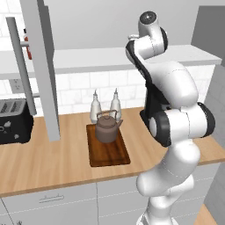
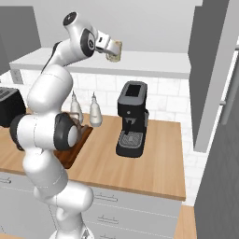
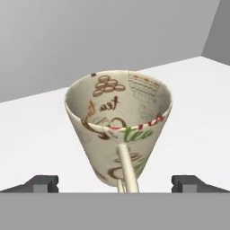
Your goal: Pick the kettle from the counter and place it on the tray. Then pick the mug from the cabinet and place it on the tray. Then close the cabinet doors.
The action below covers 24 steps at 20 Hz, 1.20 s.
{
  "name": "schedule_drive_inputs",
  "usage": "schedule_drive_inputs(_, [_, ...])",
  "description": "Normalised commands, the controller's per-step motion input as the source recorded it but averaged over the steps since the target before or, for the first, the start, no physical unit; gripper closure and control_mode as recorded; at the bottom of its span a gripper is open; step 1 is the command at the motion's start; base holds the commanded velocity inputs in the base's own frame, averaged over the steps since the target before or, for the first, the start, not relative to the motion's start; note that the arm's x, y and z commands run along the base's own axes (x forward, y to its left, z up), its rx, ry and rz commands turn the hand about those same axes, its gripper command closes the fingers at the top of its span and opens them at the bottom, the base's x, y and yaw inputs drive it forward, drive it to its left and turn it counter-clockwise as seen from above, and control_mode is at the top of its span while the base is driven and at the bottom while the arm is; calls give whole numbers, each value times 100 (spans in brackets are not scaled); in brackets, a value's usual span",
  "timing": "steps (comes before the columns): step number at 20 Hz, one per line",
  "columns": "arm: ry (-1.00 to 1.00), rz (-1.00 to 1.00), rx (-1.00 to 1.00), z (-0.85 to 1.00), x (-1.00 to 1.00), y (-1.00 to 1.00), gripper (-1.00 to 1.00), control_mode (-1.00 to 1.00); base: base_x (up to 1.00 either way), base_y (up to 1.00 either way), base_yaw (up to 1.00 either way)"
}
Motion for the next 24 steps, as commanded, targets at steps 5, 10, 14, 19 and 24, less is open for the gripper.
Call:
schedule_drive_inputs(5, [0, -8, 0, -1, 4, -1, -100, -100, 0, 0, 0])
schedule_drive_inputs(10, [0, -14, 0, -6, 0, 0, -100, -100, 0, 0, 0])
schedule_drive_inputs(14, [0, -14, 0, -12, 4, 0, -100, -100, 0, 0, 0])
schedule_drive_inputs(19, [-1, -5, 0, -2, 7, 1, 100, -100, 0, 0, 0])
schedule_drive_inputs(24, [-2, 0, 0, 0, 10, 1, 100, -100, 0, 0, 0])
